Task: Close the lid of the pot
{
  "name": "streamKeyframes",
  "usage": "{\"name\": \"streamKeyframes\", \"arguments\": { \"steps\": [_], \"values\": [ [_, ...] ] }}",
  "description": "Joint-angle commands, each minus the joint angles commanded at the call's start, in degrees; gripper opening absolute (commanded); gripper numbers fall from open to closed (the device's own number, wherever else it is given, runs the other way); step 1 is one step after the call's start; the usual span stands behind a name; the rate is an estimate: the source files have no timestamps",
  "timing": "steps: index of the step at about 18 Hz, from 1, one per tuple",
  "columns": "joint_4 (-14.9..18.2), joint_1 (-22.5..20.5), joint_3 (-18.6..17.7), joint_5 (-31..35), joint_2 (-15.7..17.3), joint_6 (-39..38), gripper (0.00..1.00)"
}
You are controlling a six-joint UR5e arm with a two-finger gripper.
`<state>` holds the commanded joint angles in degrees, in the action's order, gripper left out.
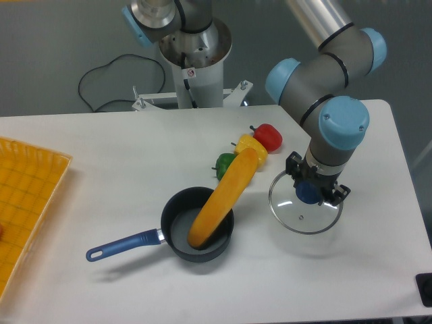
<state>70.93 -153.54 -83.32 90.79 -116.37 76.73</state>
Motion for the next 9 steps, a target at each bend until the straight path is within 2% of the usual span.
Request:
{"name": "streamKeyframes", "arguments": {
  "steps": [9],
  "values": [
    [0.0, 0.79, 1.23, 0.26, 0.0, -0.09, 0.52]
  ]
}}
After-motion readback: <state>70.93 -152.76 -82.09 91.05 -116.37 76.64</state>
